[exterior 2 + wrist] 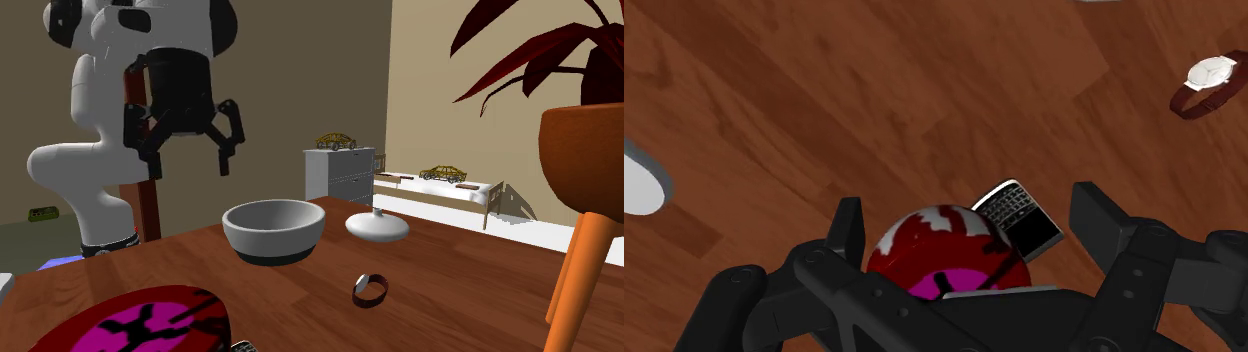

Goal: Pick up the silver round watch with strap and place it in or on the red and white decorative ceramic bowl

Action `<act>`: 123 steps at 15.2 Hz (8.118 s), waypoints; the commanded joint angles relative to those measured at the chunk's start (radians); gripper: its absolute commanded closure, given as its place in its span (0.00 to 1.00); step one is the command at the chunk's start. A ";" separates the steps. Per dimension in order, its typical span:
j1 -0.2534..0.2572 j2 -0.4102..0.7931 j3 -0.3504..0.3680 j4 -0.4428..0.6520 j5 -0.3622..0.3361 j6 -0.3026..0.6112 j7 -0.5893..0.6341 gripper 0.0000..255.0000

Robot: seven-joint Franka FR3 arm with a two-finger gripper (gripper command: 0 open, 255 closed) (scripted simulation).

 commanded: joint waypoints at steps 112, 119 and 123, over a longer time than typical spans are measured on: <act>-0.214 0.570 0.050 0.502 -0.294 -0.064 0.161 1.00; -0.213 0.589 0.047 0.441 -0.307 0.013 0.173 1.00; -0.213 0.589 0.047 0.441 -0.307 0.013 0.173 1.00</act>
